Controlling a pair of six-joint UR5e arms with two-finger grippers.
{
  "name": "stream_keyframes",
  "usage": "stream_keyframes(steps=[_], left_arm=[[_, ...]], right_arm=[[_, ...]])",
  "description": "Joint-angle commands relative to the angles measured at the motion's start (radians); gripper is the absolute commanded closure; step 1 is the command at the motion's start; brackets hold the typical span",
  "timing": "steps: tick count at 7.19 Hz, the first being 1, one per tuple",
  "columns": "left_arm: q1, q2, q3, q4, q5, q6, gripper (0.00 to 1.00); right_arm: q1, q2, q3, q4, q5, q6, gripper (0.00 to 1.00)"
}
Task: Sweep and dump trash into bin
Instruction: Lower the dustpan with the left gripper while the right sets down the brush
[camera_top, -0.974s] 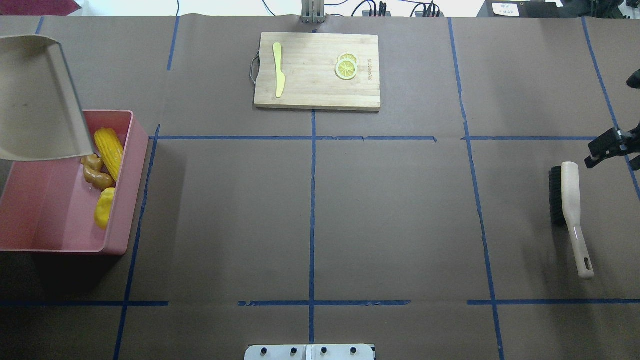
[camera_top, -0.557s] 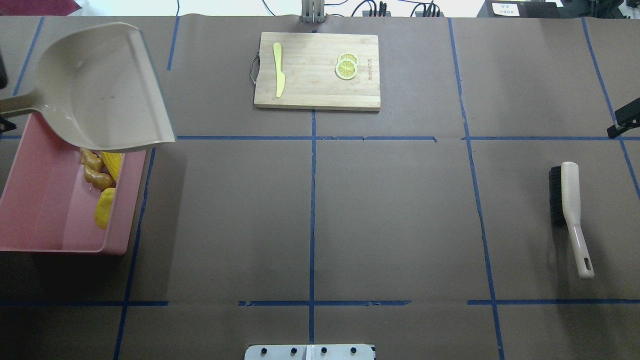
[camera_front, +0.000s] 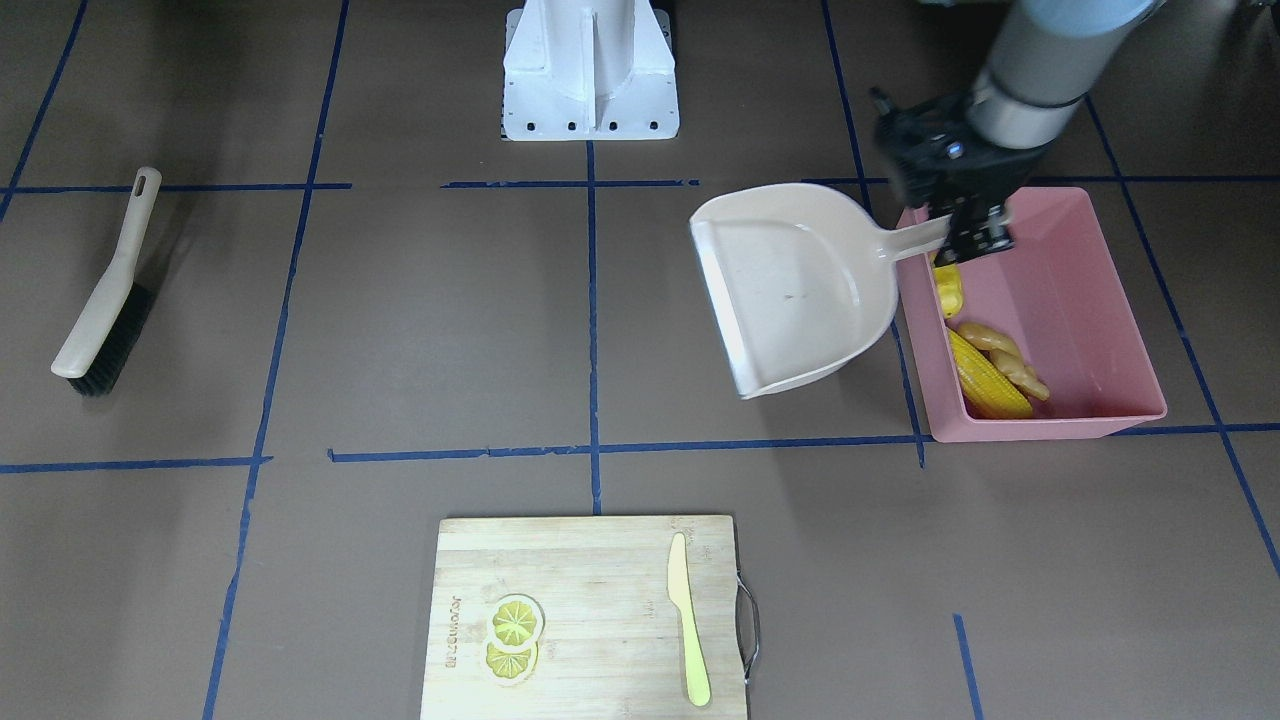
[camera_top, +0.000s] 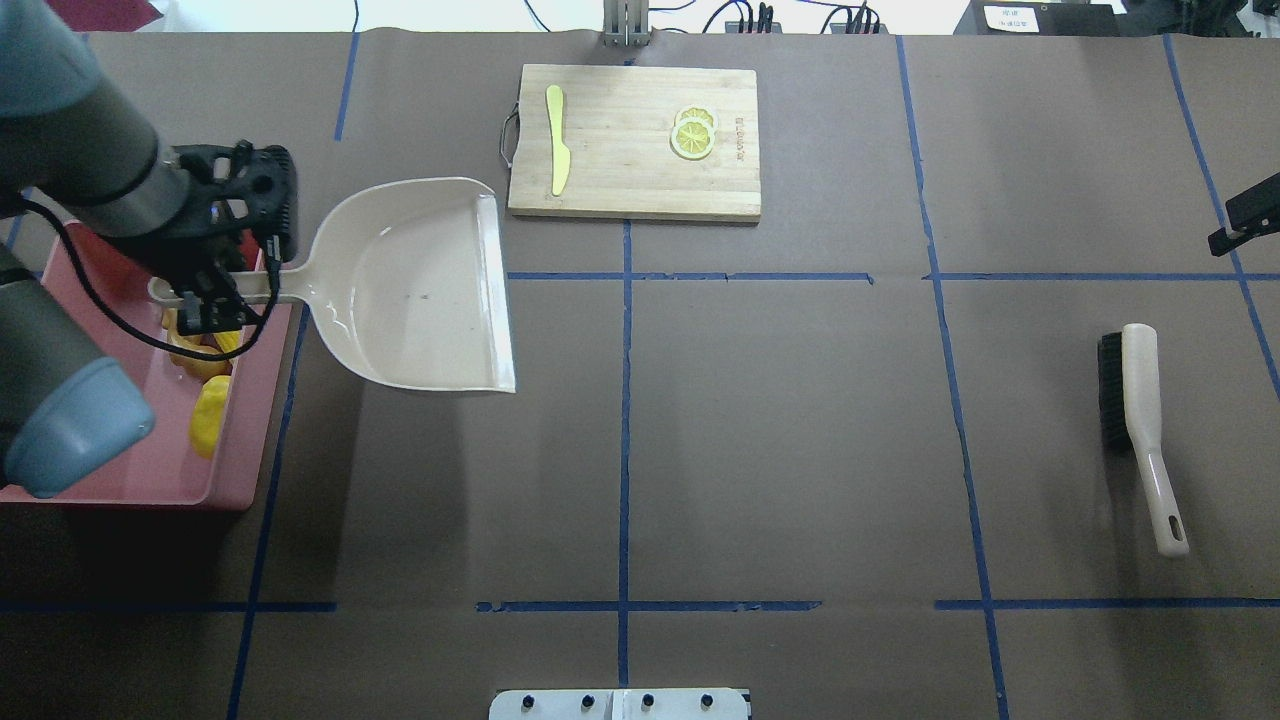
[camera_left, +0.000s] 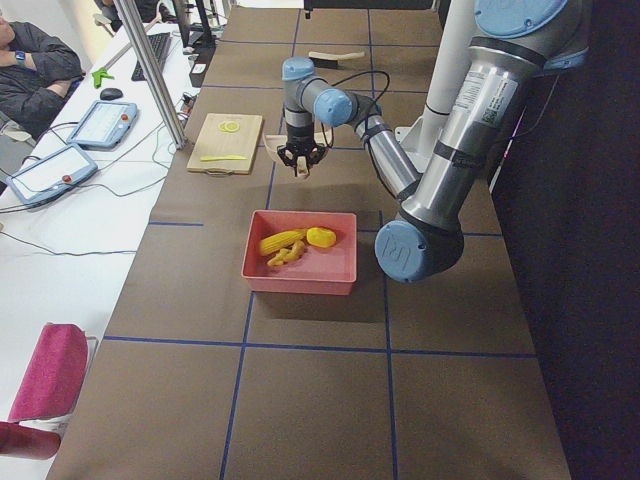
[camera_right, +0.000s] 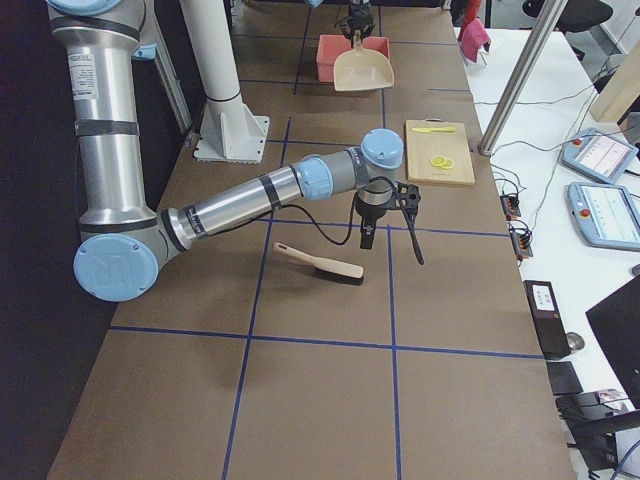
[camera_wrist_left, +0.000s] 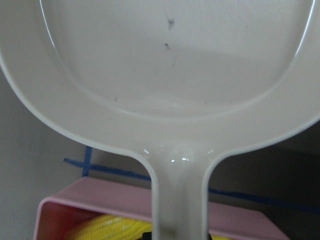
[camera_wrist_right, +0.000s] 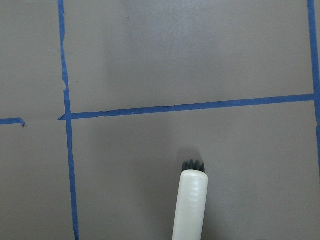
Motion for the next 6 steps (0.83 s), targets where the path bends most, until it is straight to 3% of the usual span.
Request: stream_keyframes(steps=[1,3,6], left_arm=[[0.063,-0.029,0.124,-0.142,0.003,0.018,0.95],[0.121,-0.035,0.208,-0.249,0.02,0.019,0.94],[0.172,-0.037,0.239,-0.255,0.086,0.013,0.94]], right_arm=[[-0.001,-0.001,-0.002,0.029,0.0,0.008,0.0],[-0.001,0.002,-0.011,0.031,0.0,0.006,0.0],[-0.003,0.003,-0.019,0.031,0.0,0.005,0.0]])
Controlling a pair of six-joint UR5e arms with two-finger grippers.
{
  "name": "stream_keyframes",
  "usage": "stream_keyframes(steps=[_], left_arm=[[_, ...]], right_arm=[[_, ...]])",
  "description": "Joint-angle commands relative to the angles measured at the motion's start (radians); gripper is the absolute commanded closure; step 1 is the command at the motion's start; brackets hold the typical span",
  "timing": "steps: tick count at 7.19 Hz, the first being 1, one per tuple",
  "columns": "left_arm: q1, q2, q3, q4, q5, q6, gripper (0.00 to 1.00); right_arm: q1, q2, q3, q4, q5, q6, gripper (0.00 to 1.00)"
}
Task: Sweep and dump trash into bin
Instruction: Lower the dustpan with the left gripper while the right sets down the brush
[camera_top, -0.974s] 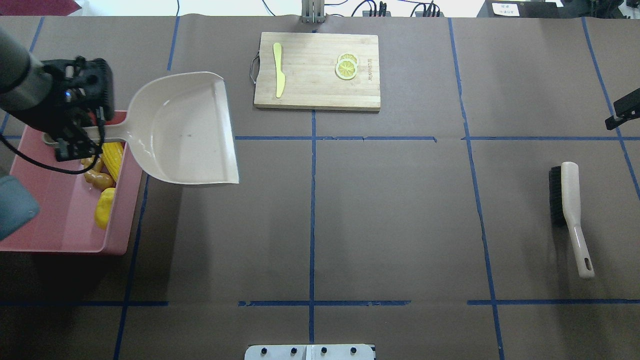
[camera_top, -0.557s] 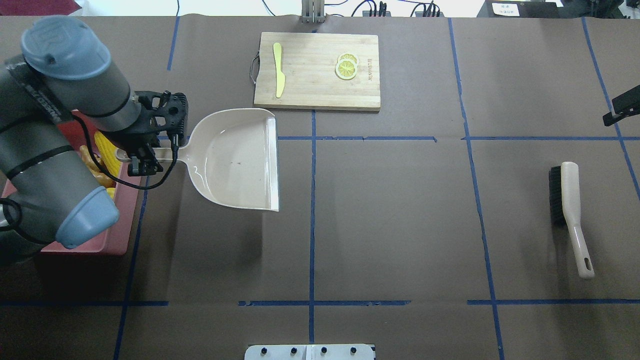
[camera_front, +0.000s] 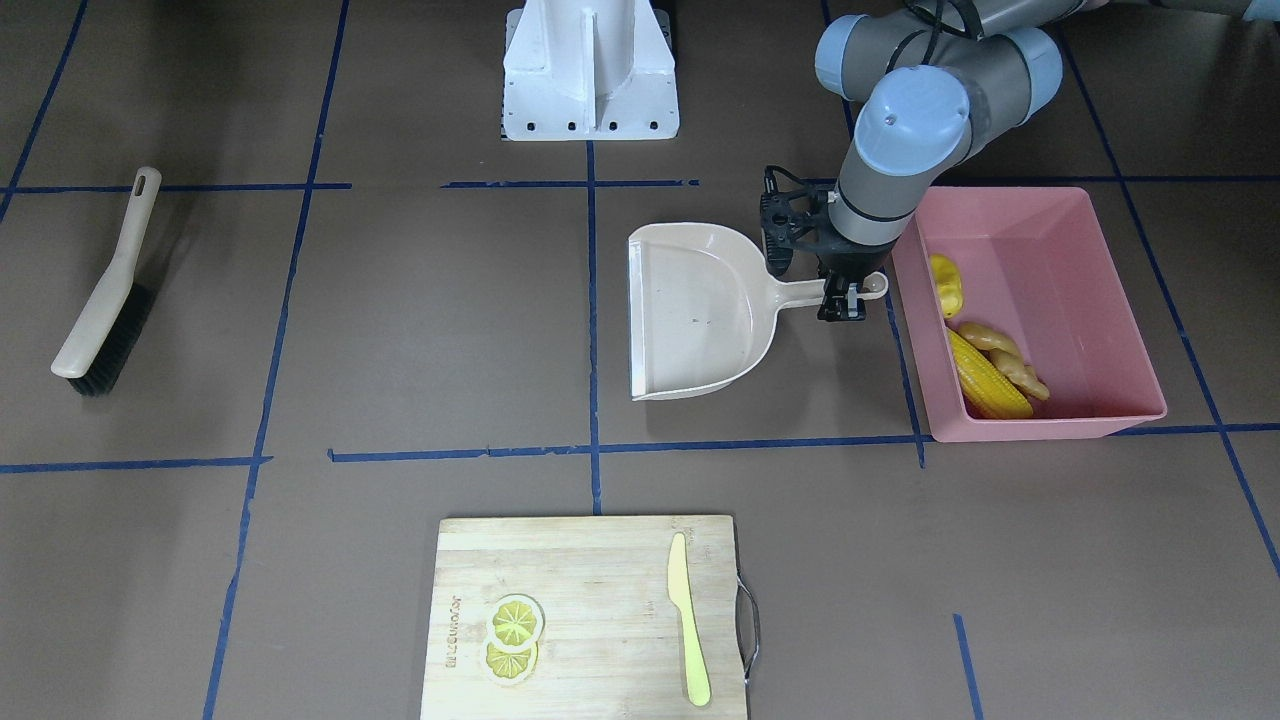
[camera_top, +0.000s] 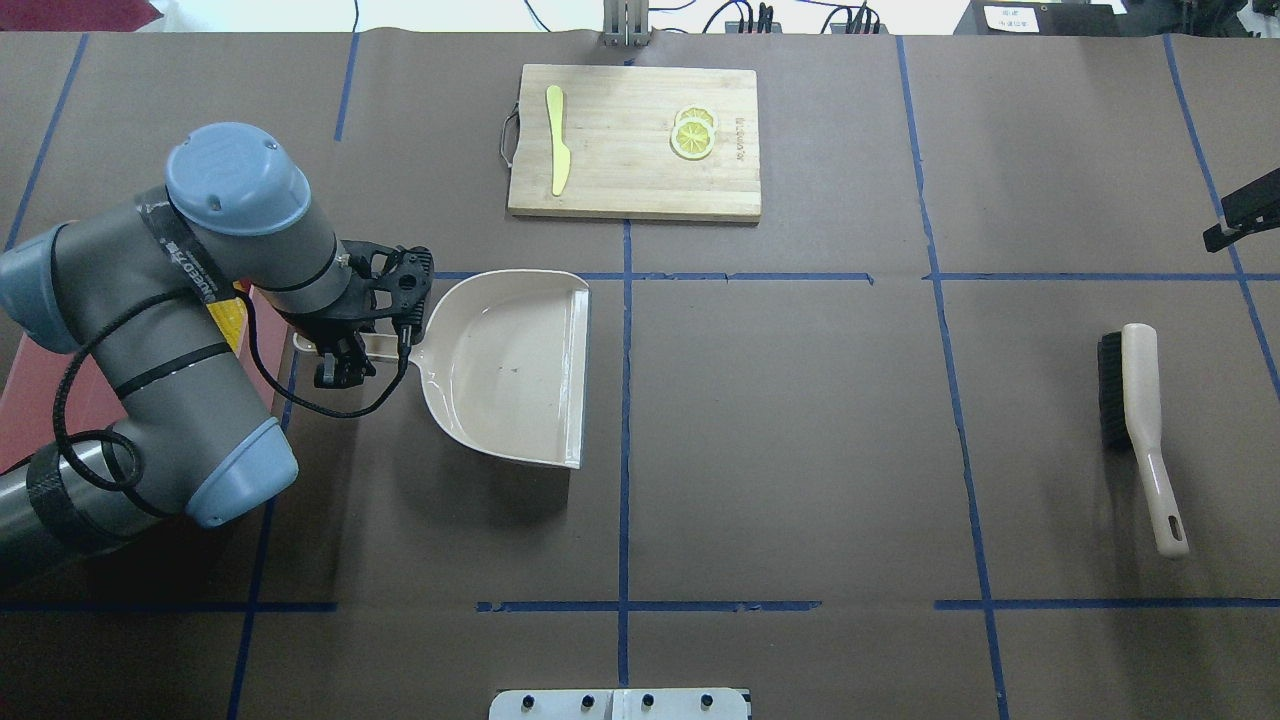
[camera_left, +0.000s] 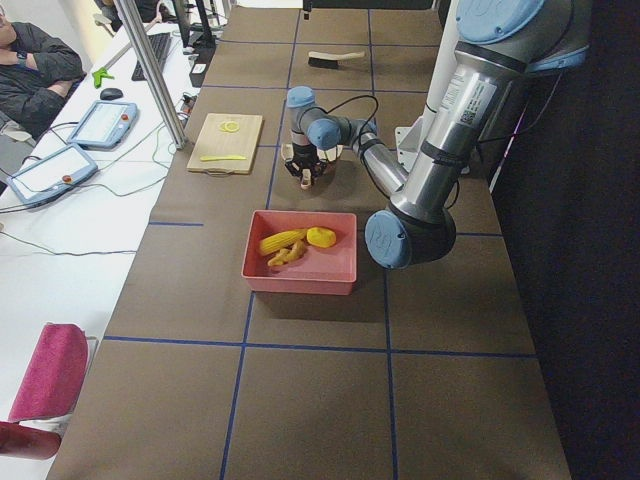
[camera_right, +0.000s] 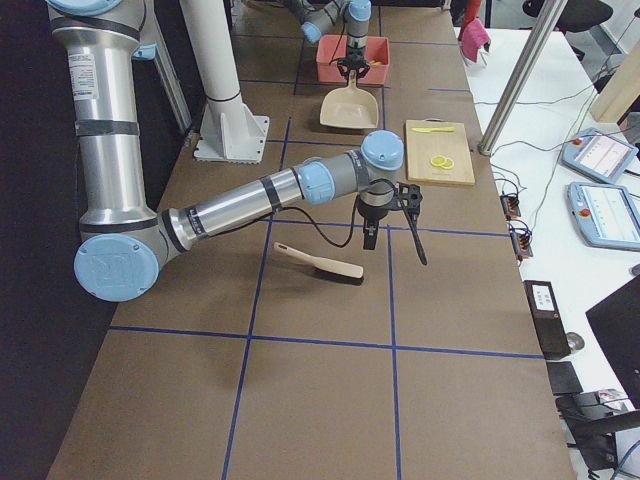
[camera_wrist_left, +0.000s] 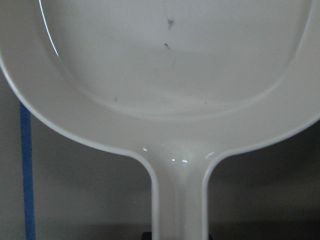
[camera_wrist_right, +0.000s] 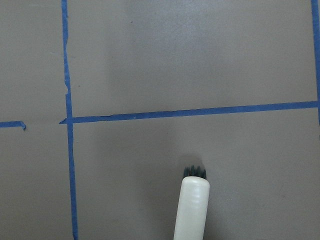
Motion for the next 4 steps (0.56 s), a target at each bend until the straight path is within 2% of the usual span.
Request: stream_keyframes(steps=[1,4], left_arm=[[0.029,-0.002,0.028,-0.005,0.025,-0.004,0.93],[0.035,-0.019,0.039,-0.005,0.022,-0.066,0.69]], right_arm=[[-0.001,0.0,-0.001,0.0,0.0,0.0,0.0],[-0.001,0.0,0.0,-0.001,0.0,0.003,0.0]])
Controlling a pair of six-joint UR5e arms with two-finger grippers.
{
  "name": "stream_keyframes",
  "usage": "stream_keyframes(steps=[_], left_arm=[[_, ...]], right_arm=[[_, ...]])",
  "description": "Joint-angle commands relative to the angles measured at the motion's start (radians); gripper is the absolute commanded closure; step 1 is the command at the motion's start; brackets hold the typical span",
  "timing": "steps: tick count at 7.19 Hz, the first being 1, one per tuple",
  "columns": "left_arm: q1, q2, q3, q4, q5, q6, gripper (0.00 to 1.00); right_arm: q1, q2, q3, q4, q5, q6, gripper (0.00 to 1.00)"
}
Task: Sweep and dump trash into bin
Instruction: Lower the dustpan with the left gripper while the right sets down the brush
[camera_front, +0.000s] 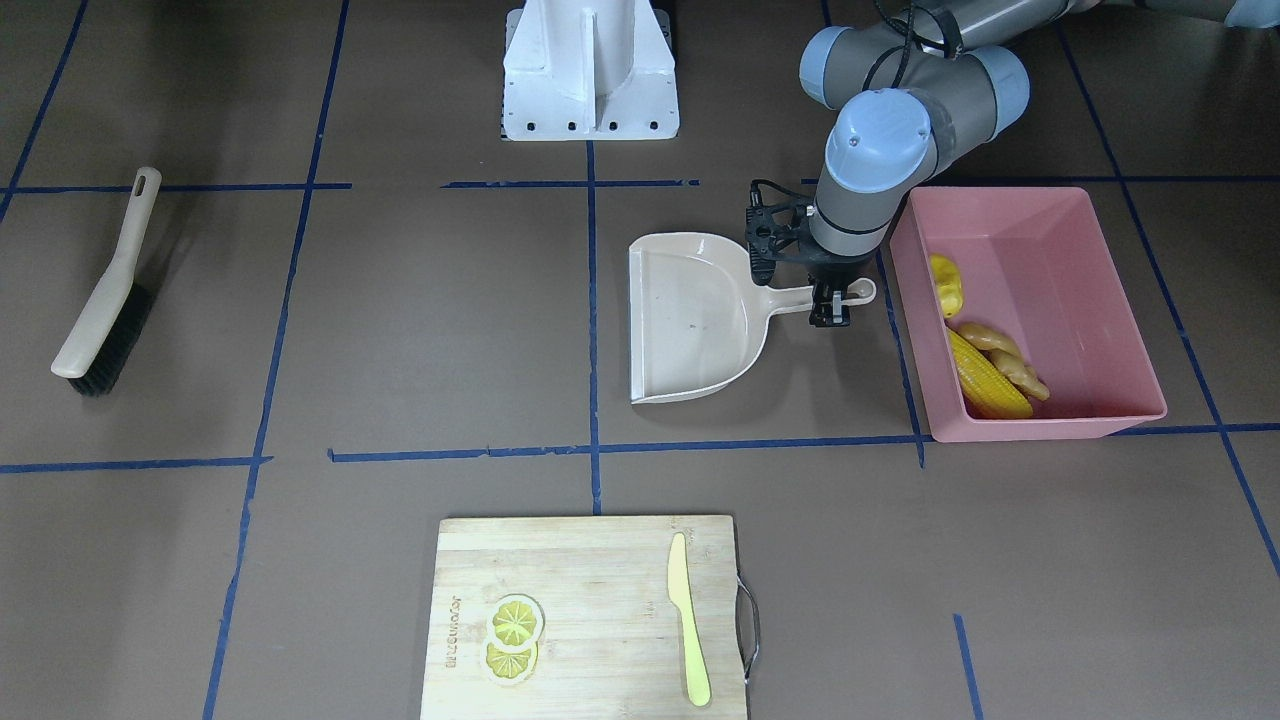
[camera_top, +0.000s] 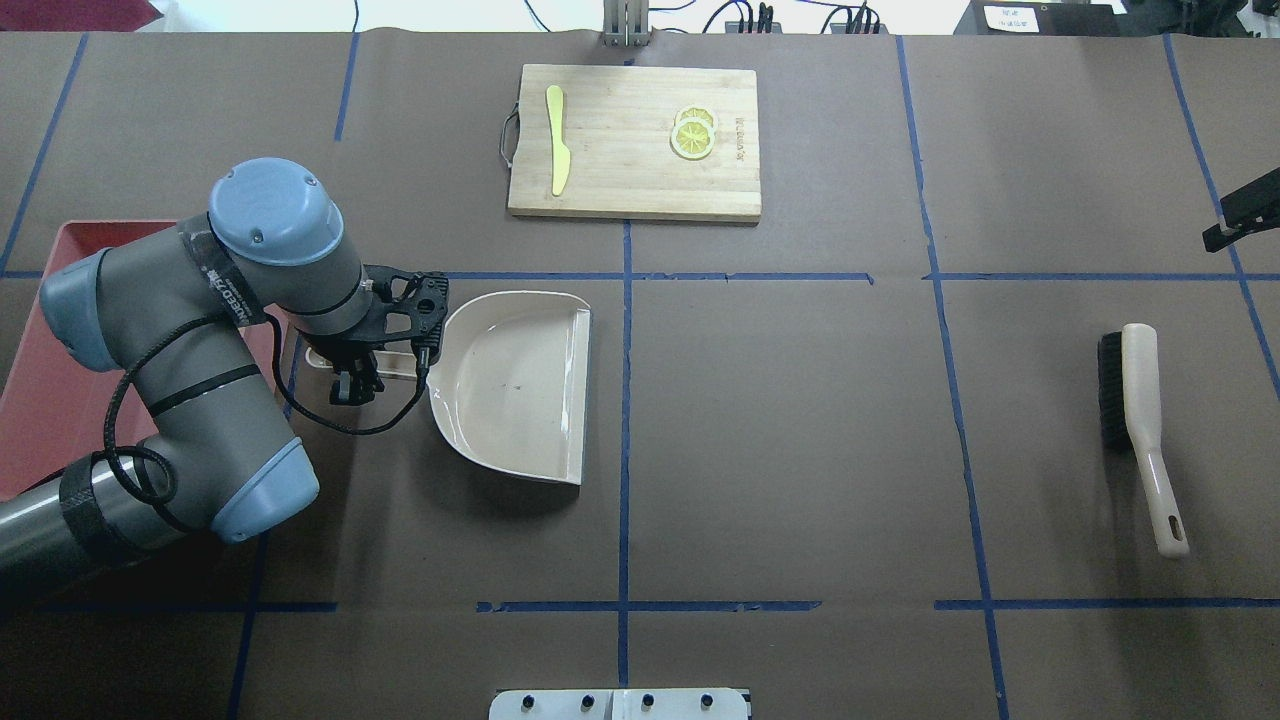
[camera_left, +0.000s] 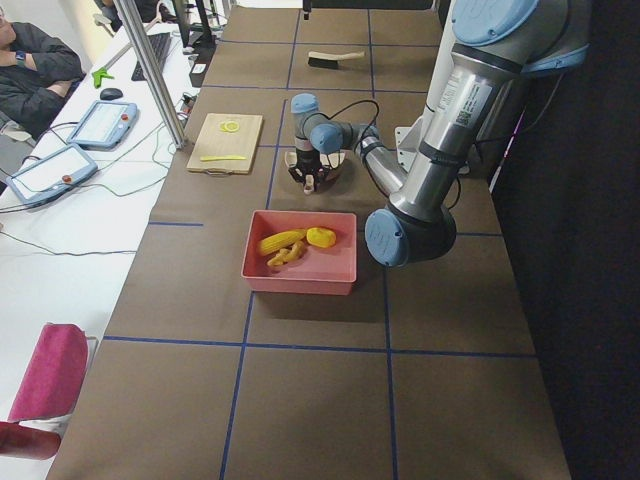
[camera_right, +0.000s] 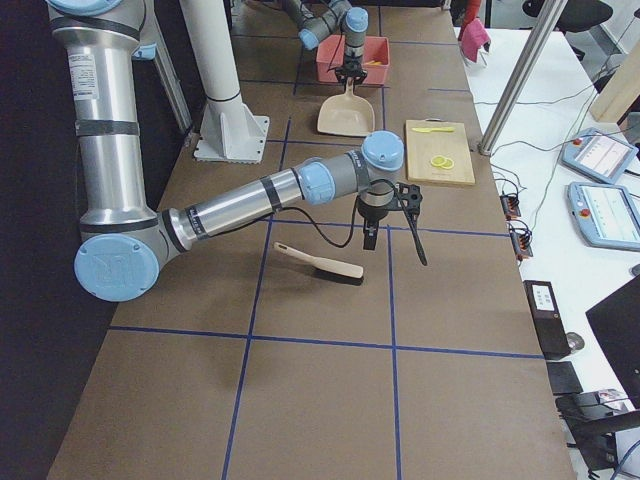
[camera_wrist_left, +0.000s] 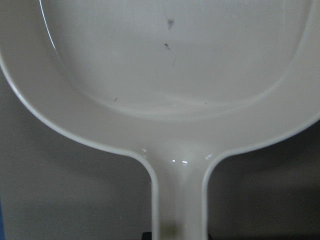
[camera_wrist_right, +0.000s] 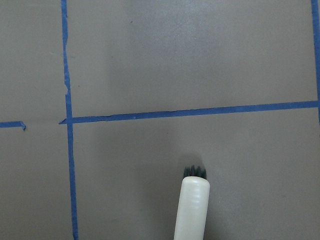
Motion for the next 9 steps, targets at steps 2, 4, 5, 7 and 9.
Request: stream_keyframes(steps=[2,4,5,7,9], left_arm=[[0.01,-0.006,-0.009,0.0,-0.003,-0.061,0.23],[0.015,-0.009,-0.015,0.0,-0.001,-0.059,0.2],[0.015,-0.009,-0.016,0.005,0.003,-0.061,0.15],[0.009,-0.006,-0.033,0.008,0.004,-0.125,0.0],[-0.051,-0.007,-0.096,0.005,0.002,-0.325,0.0]], right_arm=[[0.0,-0.002,0.0,0.0,0.0,0.001,0.0],[0.001,-0.002,0.0,0.0,0.0,0.001,0.0],[0.0,-0.002,0.0,-0.001,0.0,0.001,0.0],[0.001,-0.002,0.003,0.0,0.002,0.002,0.0],[0.0,0.0,0.006,0.0,0.002,0.001,0.0]])
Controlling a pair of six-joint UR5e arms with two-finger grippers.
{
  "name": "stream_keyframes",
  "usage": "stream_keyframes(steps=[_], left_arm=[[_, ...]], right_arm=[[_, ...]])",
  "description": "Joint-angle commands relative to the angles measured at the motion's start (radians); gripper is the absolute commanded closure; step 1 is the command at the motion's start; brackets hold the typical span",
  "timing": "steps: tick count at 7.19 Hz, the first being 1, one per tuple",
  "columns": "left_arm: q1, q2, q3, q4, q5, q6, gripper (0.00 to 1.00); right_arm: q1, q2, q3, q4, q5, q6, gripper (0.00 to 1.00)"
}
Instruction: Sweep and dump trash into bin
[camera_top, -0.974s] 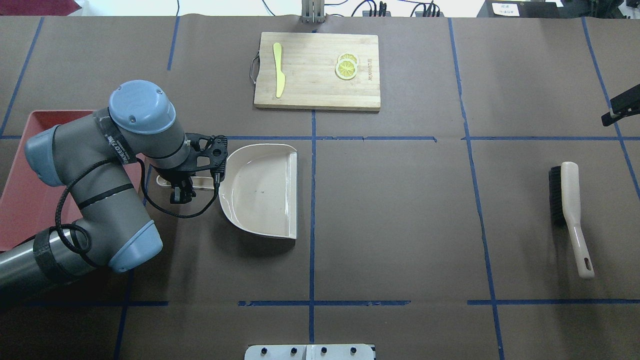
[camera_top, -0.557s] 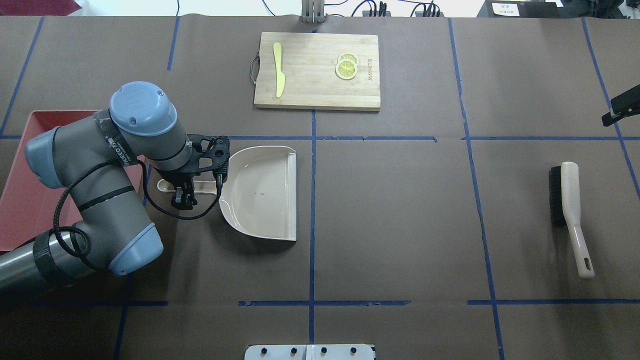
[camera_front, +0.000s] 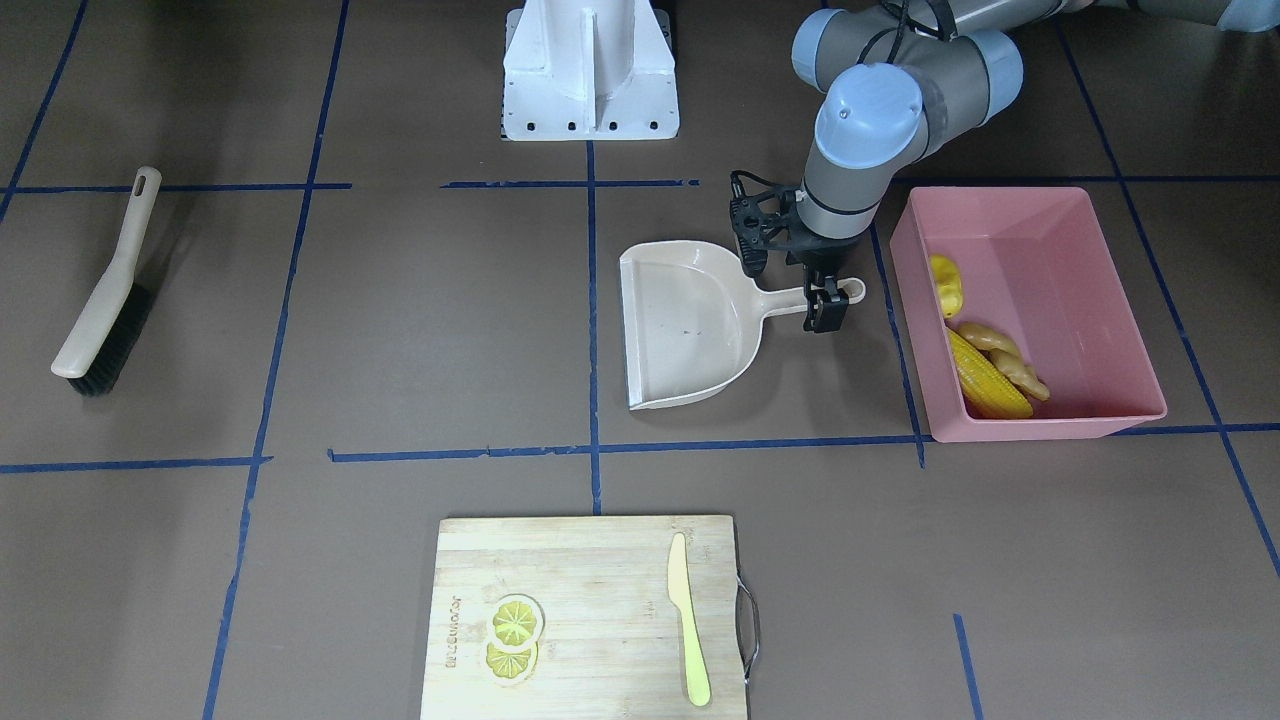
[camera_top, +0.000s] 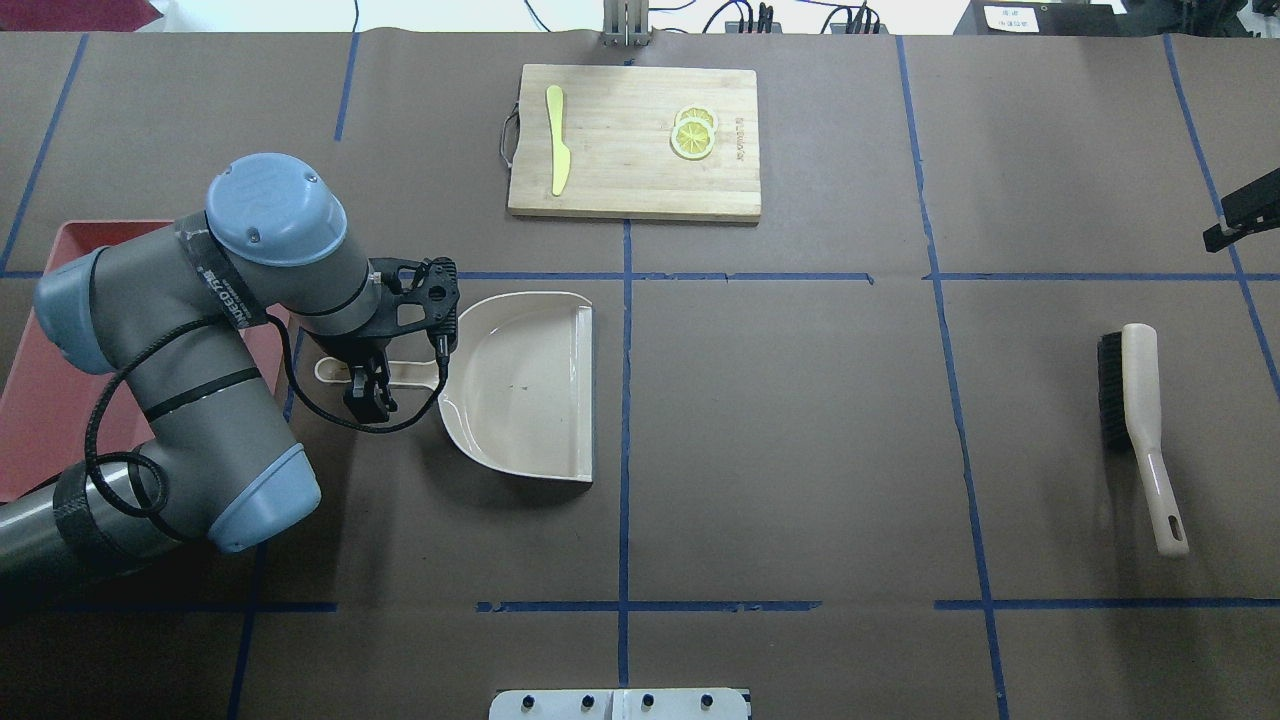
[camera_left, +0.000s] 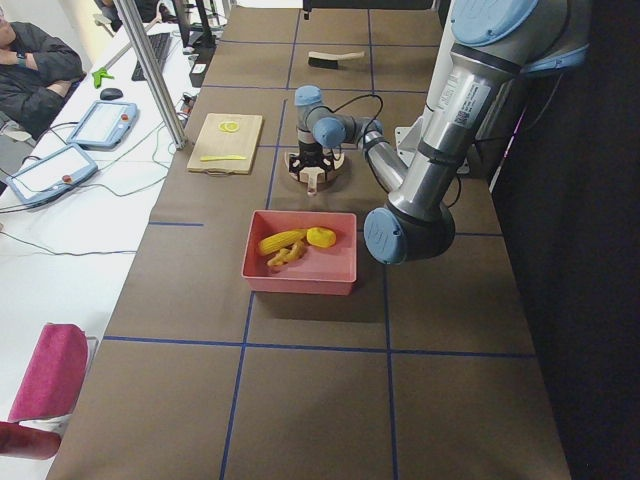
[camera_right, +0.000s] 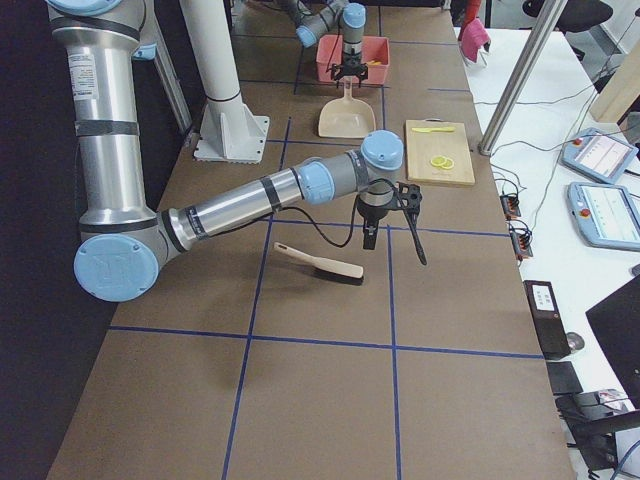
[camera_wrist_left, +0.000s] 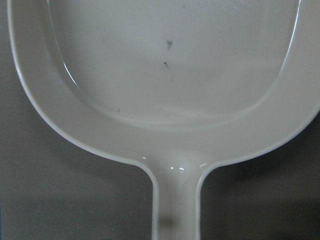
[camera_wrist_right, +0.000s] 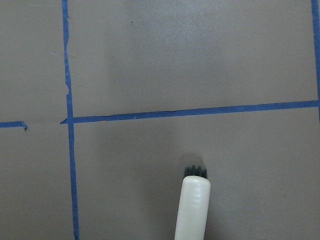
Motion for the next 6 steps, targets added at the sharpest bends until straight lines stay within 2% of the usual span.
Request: stream_keyframes(steps=[1,2,4,5,6], left_arm=[[-0.089,0.008,-0.108,0.009,0.001,-0.285,0.0],[-0.173,0.043,-0.165,0.012,0.001,-0.374,0.0],[-0.382,0.148,-0.262,0.081,-0.005,-0.391,0.0],[-0.48,0.228,-0.265,0.083,-0.004,-0.38,0.0],[-0.507,0.244,-0.211,0.092,-0.004,-0.375,0.0]], right_arm=[[0.001,0.001,0.005,0.0,0.0,0.001,0.0],[0.001,0.001,0.008,0.0,0.0,0.001,0.0],[0.0,0.001,0.008,0.0,0.0,-0.001,0.0],[0.0,0.001,0.008,0.002,0.0,-0.001,0.0],[0.0,0.003,0.011,0.002,0.0,-0.001,0.0]])
